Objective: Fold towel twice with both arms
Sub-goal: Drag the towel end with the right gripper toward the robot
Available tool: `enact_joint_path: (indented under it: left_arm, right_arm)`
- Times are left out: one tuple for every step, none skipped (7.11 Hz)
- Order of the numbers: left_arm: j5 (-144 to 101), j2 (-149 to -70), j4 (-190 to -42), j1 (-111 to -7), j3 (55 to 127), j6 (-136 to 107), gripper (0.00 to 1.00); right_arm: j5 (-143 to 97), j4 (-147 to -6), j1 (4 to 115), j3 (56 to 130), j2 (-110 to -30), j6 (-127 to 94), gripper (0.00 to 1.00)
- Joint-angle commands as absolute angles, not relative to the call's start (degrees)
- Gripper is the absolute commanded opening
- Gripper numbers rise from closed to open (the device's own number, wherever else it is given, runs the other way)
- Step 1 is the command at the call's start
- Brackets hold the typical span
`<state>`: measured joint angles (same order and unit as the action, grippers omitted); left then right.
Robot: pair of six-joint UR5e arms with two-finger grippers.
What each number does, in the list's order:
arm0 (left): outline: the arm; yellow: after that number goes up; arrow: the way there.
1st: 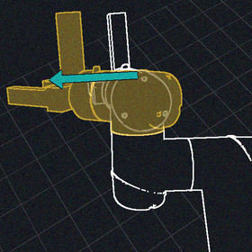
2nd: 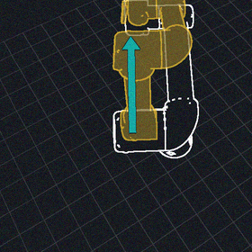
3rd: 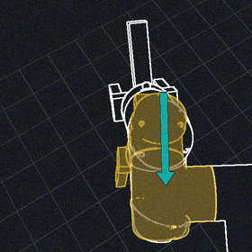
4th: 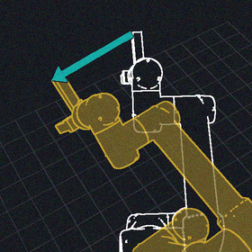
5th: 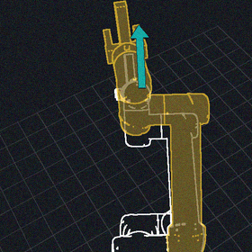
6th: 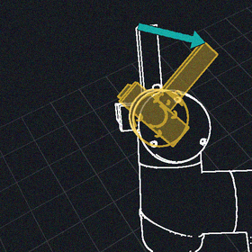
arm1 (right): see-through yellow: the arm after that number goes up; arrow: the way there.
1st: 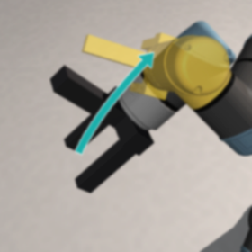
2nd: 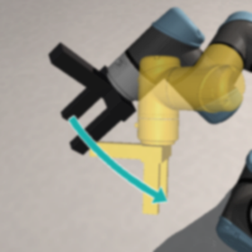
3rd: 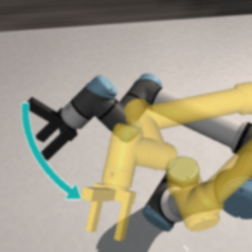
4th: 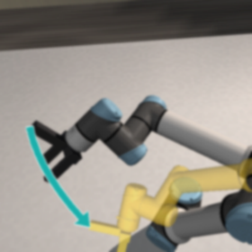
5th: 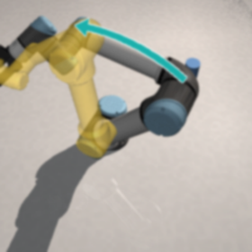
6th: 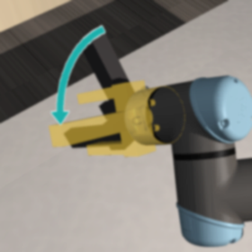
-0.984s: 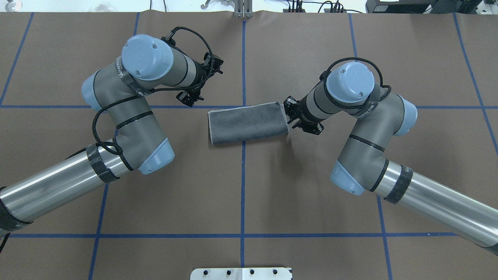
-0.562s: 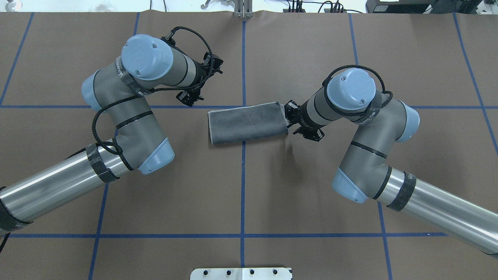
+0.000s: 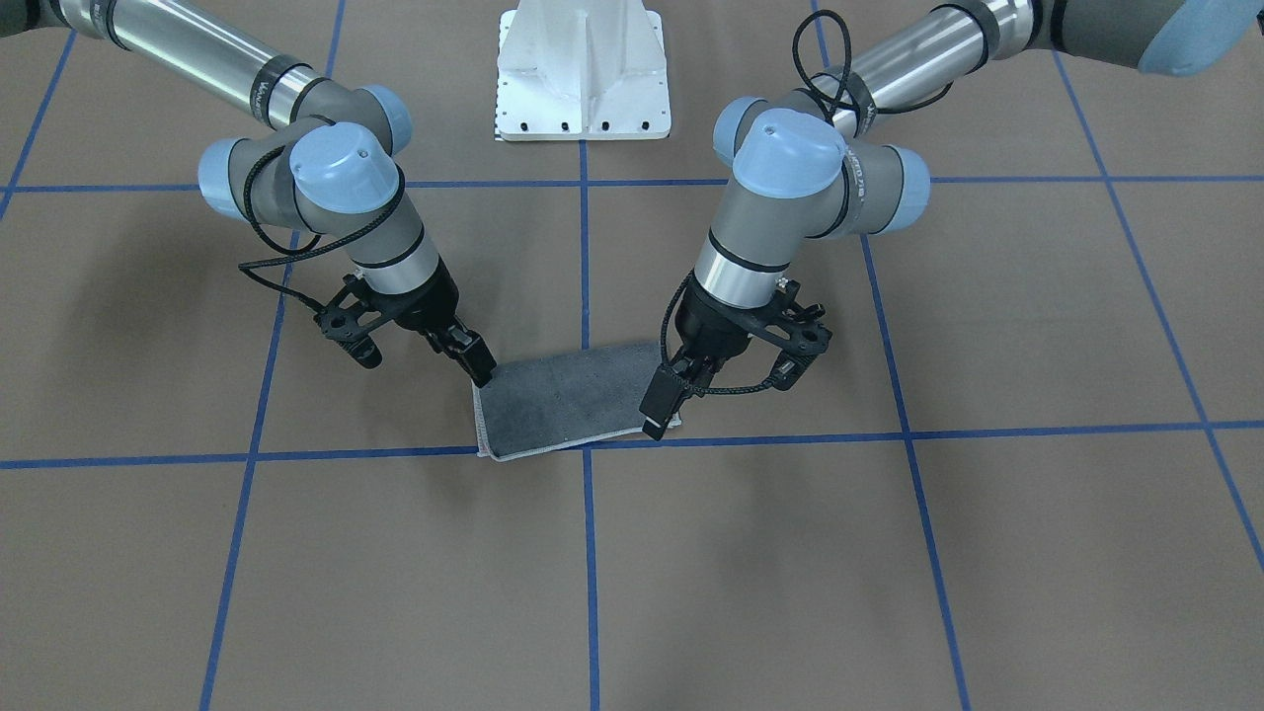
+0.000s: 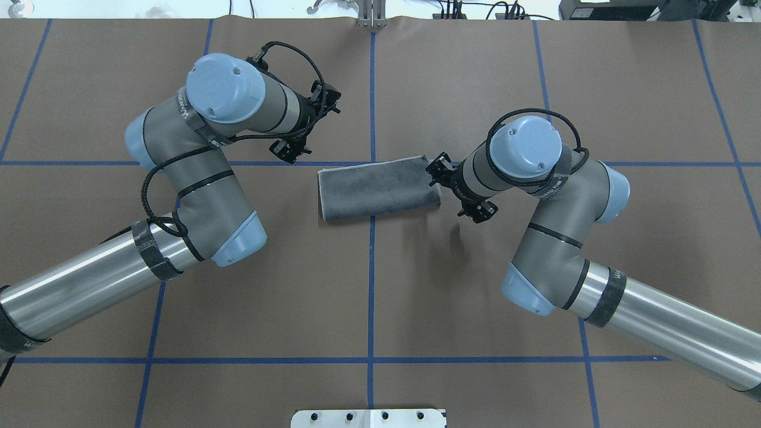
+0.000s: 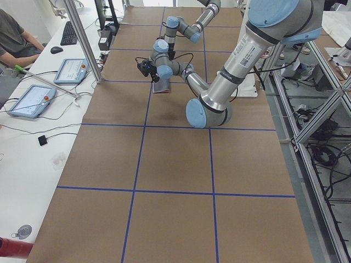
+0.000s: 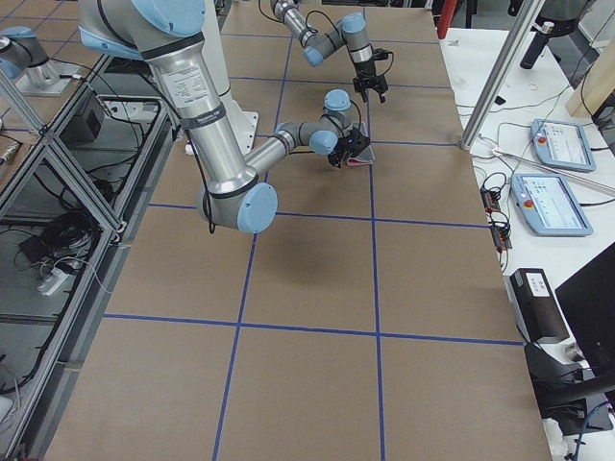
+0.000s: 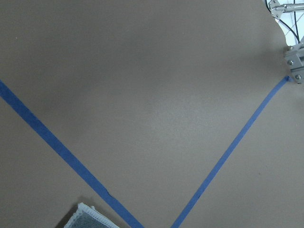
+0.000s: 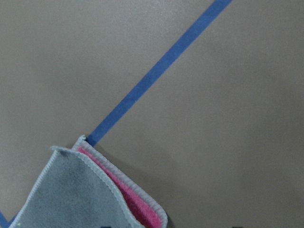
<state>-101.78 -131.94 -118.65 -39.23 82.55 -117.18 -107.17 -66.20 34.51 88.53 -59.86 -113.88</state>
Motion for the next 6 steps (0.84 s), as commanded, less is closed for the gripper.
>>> enact_joint_path:
  left_arm:
    - [-101.8, -132.0, -118.7, -39.2, 82.5, -117.3, 1.0]
    - [-101.8, -132.0, -118.7, -39.1, 82.5, -117.3, 1.0]
    - [-101.8, -132.0, -118.7, -39.2, 82.5, -117.3, 1.0]
    - [-101.8, -132.0, -118.7, -39.1, 82.5, -117.3, 1.0]
    - [-101.8, -132.0, -118.7, -39.2, 82.5, -117.3, 1.0]
    - [-101.8, -132.0, -118.7, -39.2, 82.5, -117.3, 1.0]
  right_arm:
    - [-107.1, -66.2, 34.4, 86.6, -58.4, -113.9, 0.77]
    - [-107.1, -66.2, 34.5, 85.2, -57.1, -113.9, 0.73]
    - [-107.1, -66.2, 34.5, 85.2, -57.0, -114.3, 0.55]
    - [-107.1, -66.2, 34.5, 85.2, -57.1, -114.5, 0.33]
    - [-107.2, -66.2, 35.4, 85.3, -57.1, -114.3, 0.15]
    - [-108.2, -66.3, 36.3, 85.5, -57.4, -114.0, 0.0]
